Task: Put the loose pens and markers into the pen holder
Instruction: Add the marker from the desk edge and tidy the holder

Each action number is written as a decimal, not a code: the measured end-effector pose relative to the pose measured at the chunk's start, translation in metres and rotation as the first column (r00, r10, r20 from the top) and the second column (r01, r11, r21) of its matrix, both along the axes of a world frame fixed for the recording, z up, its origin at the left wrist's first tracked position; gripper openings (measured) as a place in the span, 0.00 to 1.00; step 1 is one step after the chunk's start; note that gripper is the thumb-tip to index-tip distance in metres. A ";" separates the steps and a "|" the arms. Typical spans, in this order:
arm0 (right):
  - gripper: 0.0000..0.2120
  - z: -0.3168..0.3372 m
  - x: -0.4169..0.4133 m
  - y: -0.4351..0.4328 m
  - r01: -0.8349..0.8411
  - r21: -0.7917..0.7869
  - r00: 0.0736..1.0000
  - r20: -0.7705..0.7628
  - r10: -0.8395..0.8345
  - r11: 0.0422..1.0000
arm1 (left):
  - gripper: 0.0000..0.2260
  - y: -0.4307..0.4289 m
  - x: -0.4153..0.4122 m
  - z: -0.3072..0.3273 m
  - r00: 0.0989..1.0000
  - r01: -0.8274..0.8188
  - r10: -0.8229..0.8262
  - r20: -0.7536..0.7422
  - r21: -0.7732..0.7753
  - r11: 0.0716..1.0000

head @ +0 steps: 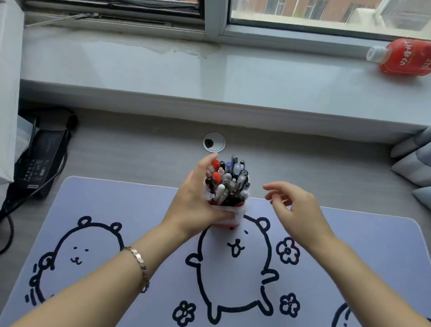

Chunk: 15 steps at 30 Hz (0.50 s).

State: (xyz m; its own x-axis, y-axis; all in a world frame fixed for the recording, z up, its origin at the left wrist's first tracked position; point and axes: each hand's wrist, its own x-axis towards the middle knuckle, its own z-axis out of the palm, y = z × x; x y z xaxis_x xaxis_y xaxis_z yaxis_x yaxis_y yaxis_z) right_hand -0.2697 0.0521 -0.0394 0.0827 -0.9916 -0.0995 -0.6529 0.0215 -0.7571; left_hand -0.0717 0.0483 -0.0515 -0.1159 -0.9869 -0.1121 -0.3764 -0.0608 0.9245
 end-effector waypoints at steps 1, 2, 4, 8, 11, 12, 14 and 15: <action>0.12 -0.002 -0.003 -0.005 -0.016 0.066 0.999 -0.031 0.018 0.998 | 0.45 -0.007 0.006 0.004 1.000 -0.014 0.014 -0.024 -0.001 1.000; 0.12 -0.003 -0.006 -0.009 -0.019 0.101 0.999 -0.048 0.024 0.995 | 0.45 -0.015 0.013 0.007 0.999 -0.025 0.025 -0.033 -0.010 1.000; 0.13 -0.007 -0.008 -0.015 -0.019 0.128 0.997 -0.078 0.029 0.992 | 0.46 -0.037 0.030 0.014 0.999 -0.048 0.047 -0.012 -0.055 0.997; 0.13 -0.014 -0.005 -0.022 -0.036 0.232 0.984 -0.163 0.075 0.972 | 0.46 -0.070 0.066 0.017 0.990 -0.129 0.134 0.037 -0.120 0.984; 0.13 -0.018 -0.003 -0.023 -0.051 0.295 0.975 -0.192 0.111 0.954 | 0.46 -0.073 0.089 0.005 0.989 -0.135 0.140 0.056 -0.086 0.987; 0.13 -0.017 -0.002 -0.023 -0.052 0.306 0.973 -0.198 0.117 0.951 | 0.45 -0.072 0.095 0.001 0.989 -0.133 0.137 0.047 -0.074 0.988; 0.13 -0.017 -0.001 -0.023 -0.052 0.313 0.970 -0.212 0.123 0.948 | 0.45 -0.071 0.105 -0.005 0.993 -0.113 0.115 0.039 -0.054 0.992; 0.13 -0.017 -0.001 -0.023 -0.053 0.313 0.967 -0.222 0.127 0.948 | 0.45 -0.070 0.108 -0.008 0.995 -0.088 0.090 0.033 -0.040 0.995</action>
